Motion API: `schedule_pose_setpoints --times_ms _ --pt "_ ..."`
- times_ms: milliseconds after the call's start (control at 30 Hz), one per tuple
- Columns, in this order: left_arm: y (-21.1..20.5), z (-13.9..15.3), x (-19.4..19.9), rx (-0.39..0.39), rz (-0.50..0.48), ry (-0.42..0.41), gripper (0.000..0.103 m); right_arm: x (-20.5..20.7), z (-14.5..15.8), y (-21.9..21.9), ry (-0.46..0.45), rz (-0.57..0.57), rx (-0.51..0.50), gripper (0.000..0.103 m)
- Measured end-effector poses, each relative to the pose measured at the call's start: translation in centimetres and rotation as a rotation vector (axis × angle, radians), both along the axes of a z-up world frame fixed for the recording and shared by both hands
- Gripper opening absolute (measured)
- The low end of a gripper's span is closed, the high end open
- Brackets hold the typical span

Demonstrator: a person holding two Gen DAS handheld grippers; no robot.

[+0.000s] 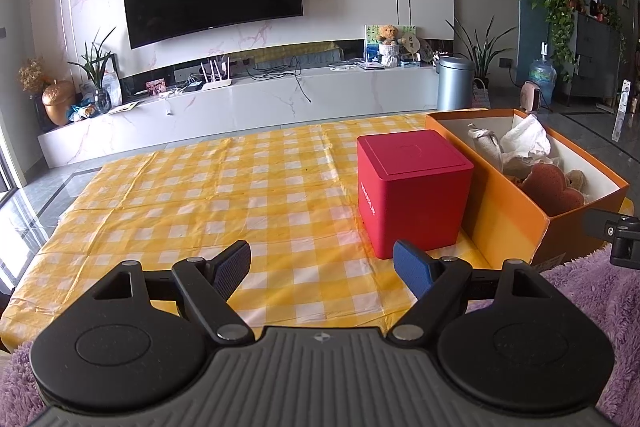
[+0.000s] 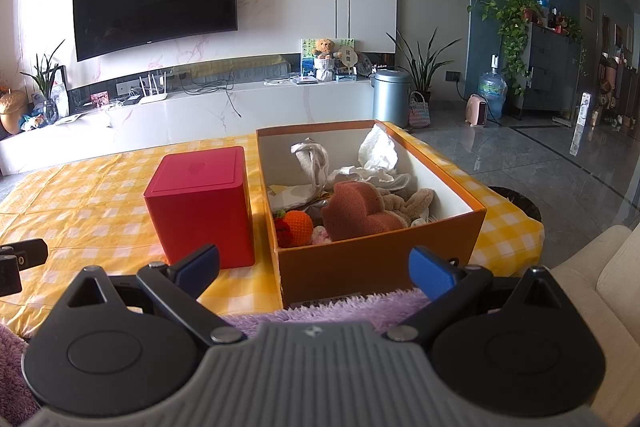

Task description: Organize soft objects

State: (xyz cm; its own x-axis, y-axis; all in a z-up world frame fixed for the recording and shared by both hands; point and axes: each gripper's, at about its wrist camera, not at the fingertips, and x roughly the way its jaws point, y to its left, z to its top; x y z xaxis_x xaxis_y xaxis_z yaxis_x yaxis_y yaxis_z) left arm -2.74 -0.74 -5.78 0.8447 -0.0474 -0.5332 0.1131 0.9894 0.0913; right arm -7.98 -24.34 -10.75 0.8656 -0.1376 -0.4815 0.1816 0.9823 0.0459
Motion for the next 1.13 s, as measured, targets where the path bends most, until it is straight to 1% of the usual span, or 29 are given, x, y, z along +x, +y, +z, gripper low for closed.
schedule_pose_setpoints --times_ms 1133 --pt "-0.48 0.09 -0.17 0.001 0.002 -0.005 0.095 -0.05 -0.14 0.01 -0.001 0.000 0.000 0.099"
